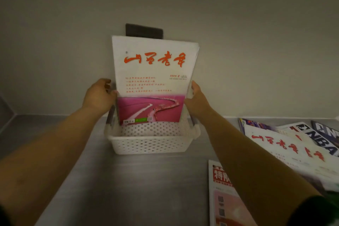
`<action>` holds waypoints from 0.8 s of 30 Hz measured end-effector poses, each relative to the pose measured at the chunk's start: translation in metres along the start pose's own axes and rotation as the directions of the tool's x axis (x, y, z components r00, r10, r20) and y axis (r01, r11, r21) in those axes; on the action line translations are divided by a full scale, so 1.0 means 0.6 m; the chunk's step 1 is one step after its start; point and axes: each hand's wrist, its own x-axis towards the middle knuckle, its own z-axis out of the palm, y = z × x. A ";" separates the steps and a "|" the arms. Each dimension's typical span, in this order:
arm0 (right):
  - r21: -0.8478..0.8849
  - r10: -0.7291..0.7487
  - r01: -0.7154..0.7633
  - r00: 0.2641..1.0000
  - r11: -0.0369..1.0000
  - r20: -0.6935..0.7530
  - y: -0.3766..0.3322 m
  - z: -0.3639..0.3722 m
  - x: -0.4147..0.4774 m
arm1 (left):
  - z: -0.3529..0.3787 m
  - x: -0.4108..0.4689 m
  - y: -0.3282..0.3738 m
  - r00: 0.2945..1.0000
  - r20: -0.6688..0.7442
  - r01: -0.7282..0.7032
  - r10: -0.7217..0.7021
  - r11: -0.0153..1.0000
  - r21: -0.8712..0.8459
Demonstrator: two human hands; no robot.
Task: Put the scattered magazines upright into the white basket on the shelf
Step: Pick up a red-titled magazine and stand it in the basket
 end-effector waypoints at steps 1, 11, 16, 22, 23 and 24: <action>-0.051 0.022 -0.021 1.000 0.998 0.015 0.002 -0.009 -0.009 | -0.006 -0.010 0.000 1.000 -0.023 -0.011 0.011 1.000 -0.012; -0.425 0.100 -0.088 0.995 0.901 0.007 0.050 -0.150 -0.168 | 0.020 -0.192 0.053 0.979 -0.064 -0.203 0.195 0.968 -0.146; -0.548 0.127 -0.180 0.983 0.817 -0.133 0.068 -0.241 -0.239 | 0.075 -0.283 0.087 0.955 0.140 -0.227 0.262 0.947 -0.225; -0.580 0.334 -0.386 0.921 0.718 -0.199 0.158 -0.323 -0.343 | 0.147 -0.379 0.117 0.861 0.405 -0.221 0.308 0.943 -0.249; -0.536 0.362 -0.436 0.900 0.723 -0.244 0.178 -0.340 -0.363 | 0.161 -0.394 0.124 0.842 0.454 -0.200 0.293 0.950 -0.242; -0.502 0.392 -0.484 0.875 0.717 -0.284 0.198 -0.356 -0.381 | 0.175 -0.407 0.130 0.820 0.502 -0.174 0.274 0.956 -0.237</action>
